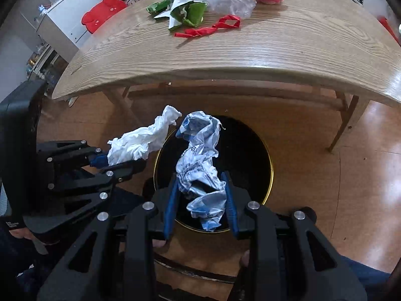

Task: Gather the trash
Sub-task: 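Carry both items over the black bin and open both tools to drop them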

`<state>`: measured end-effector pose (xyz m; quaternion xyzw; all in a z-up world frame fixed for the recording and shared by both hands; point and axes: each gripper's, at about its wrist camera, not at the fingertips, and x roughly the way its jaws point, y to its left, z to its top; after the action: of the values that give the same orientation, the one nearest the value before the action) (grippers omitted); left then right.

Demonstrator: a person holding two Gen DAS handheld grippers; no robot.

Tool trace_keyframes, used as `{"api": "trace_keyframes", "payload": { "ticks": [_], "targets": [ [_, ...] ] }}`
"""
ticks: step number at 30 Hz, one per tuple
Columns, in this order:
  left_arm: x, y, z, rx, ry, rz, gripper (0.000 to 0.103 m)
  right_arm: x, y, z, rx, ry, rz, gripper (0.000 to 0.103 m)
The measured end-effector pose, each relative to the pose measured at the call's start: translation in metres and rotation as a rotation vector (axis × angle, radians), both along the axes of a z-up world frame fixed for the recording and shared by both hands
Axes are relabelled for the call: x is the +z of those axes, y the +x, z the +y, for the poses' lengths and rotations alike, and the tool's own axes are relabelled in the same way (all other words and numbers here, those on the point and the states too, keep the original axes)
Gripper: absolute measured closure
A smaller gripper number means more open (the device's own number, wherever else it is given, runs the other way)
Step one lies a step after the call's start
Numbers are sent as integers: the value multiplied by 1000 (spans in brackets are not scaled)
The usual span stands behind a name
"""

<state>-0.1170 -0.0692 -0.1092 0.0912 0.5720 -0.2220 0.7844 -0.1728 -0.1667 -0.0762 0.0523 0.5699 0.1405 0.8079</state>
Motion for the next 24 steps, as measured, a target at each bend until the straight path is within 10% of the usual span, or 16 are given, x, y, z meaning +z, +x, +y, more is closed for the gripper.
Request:
{"api": "trace_keyframes", "payload": {
  "ticks": [16,18,20,24],
  "targets": [
    [4,10,-1,-10,-19,26,86,7,10,-10,-42,37,-6,64],
    [4,9,-2,-13,-14,23,77,9,11,-12,-56,41,-9,49],
    [4,8,-1,-12,-14,15,43,13,12,-14,-75,43,-22,39],
    [10,7,-3,-17,-9,-19,32,15,14,-19,-100,51,-25,37]
  ]
}}
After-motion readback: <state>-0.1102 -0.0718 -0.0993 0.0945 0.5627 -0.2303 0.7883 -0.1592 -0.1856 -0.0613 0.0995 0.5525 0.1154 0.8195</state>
